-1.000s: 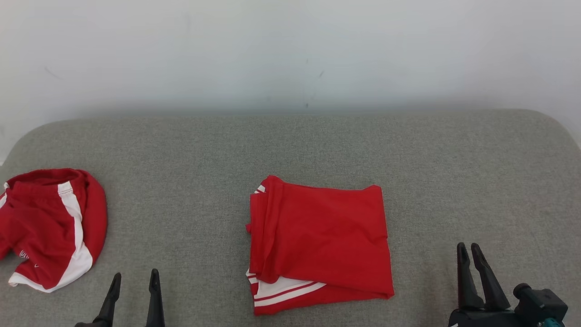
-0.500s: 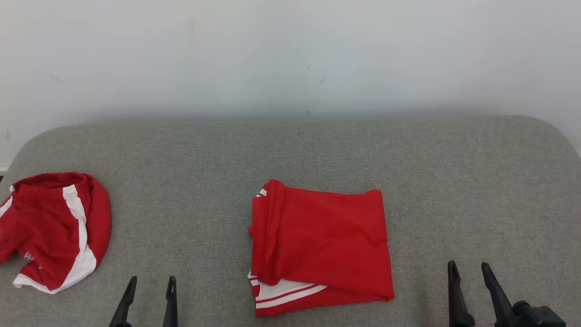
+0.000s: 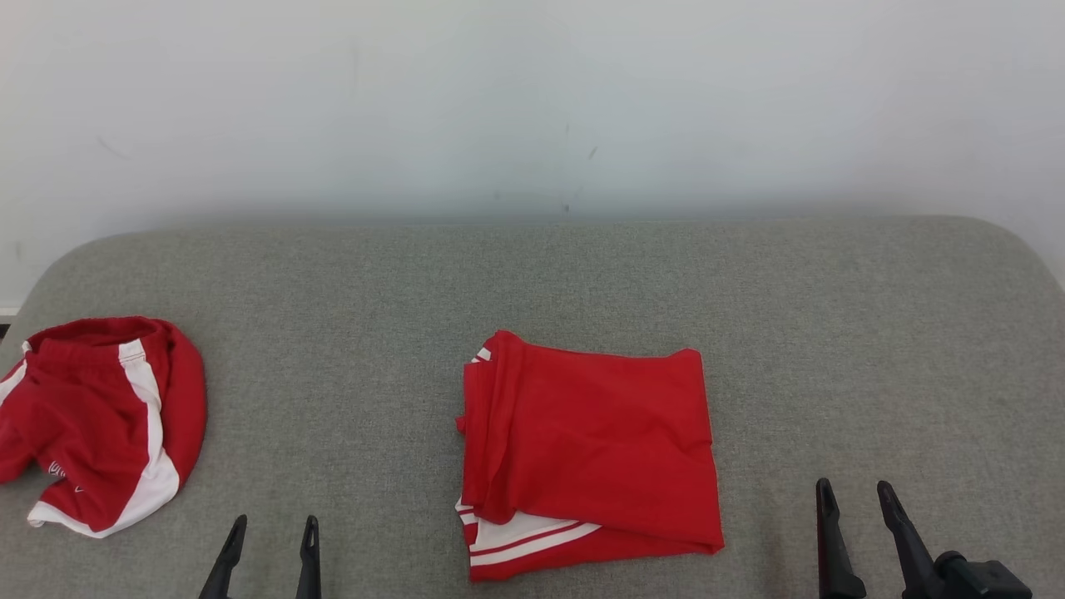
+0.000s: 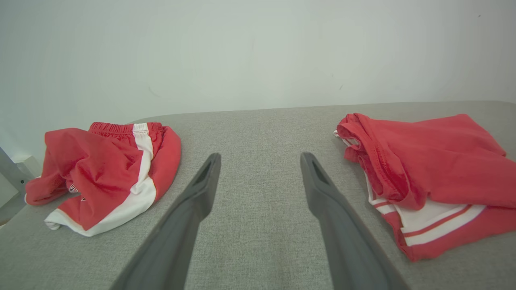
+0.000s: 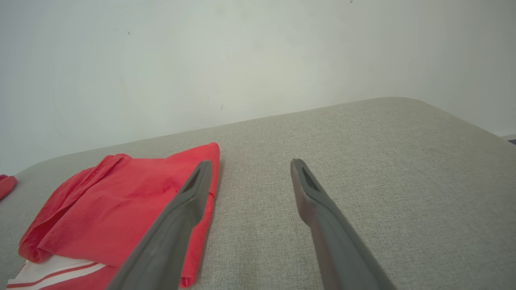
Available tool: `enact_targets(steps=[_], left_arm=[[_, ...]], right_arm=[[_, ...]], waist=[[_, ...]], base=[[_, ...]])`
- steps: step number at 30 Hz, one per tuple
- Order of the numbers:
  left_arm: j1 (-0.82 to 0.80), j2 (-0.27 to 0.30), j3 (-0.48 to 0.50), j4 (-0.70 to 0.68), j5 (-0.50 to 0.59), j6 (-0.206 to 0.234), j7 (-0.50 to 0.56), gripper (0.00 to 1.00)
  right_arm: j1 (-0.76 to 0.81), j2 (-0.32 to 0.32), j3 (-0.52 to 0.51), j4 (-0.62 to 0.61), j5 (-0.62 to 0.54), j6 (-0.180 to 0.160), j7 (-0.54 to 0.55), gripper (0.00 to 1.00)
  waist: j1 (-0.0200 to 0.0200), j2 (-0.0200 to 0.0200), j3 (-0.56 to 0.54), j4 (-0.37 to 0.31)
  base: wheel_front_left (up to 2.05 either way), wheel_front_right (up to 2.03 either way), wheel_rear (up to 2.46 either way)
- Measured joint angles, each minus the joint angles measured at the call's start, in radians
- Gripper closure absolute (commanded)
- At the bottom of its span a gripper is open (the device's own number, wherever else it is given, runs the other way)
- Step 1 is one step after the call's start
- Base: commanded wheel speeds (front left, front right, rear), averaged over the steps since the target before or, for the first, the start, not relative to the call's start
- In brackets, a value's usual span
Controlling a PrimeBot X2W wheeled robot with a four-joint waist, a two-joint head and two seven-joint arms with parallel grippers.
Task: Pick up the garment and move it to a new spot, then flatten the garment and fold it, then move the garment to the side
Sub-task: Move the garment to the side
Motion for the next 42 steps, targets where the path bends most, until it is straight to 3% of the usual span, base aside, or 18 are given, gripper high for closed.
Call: enact_targets(steps=[34,42], left_arm=[[0.004,0.003,0.033,0.001,0.003,0.0,0.0,0.0],[0.001,0.001,0.032,0.005,-0.001,0.0,0.0,0.0]], right_arm=[[-0.004,0.0,0.015,0.022,-0.008,0.0,0.0,0.0],[-0.084,0.001,0.051,0.142,-0.014,0.0,0.0,0.0]], waist=[[0.0,0.0,0.009,0.006],[0.0,0.0,0.014,0.02]], base=[[0.0,0.0,0.0],[0.0,0.0,0.0]])
